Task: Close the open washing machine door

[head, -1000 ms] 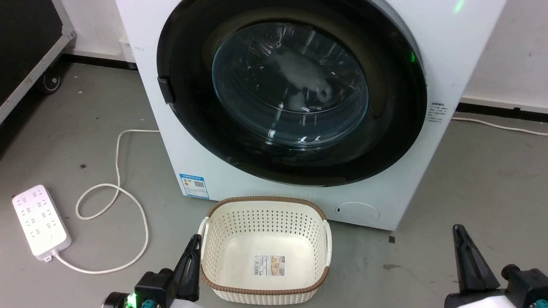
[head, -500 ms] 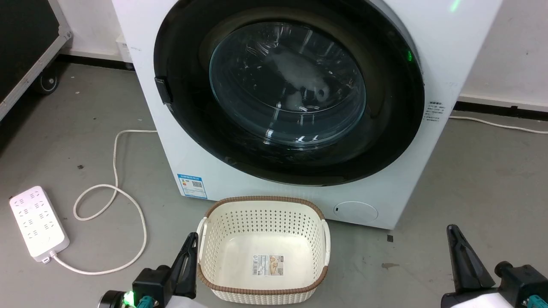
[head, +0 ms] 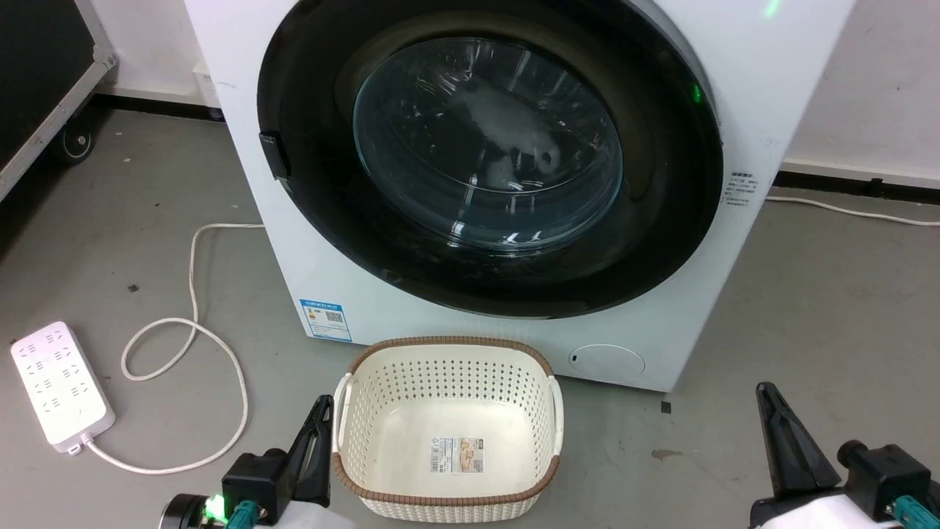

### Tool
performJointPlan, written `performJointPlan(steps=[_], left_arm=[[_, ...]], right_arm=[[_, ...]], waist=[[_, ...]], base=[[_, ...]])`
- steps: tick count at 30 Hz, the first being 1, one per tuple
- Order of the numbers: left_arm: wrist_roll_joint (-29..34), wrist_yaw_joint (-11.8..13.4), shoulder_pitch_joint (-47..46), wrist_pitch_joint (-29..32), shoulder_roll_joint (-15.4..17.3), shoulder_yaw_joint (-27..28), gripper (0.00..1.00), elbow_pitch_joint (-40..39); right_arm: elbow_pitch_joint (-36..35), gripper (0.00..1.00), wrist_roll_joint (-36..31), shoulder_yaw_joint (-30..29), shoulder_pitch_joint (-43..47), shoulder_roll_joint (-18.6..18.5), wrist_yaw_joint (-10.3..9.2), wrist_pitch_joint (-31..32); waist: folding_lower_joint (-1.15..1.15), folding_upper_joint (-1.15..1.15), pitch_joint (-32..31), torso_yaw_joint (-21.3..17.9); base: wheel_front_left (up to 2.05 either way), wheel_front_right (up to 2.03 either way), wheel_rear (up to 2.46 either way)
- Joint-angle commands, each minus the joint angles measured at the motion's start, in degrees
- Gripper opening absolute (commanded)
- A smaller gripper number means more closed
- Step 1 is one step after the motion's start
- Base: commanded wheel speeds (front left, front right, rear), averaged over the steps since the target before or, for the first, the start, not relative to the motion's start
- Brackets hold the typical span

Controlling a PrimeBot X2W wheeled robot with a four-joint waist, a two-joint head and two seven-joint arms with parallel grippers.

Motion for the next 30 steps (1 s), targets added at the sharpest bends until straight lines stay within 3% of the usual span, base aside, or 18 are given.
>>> performJointPlan(steps=[1, 30], left_arm=[[0.4, 0.3, -0.6, 0.3, 0.0, 0.3, 0.00, -0.4], [1.5, 0.9, -1.2, 3.7, 0.0, 1.9, 0.00, -2.3]], right_arm=[[-0.4, 0.00, -0.3, 0.2, -0.9, 0.1, -0.02, 0.4], [-0.8, 0.00, -1.8, 1.3, -2.2, 0.2, -0.03, 3.8]], waist=[[0.00, 0.00, 0.0, 0.0], [0.00, 0.00, 0.2, -0.8]], base=[[0.00, 0.00, 0.00], [0.00, 0.00, 0.00]])
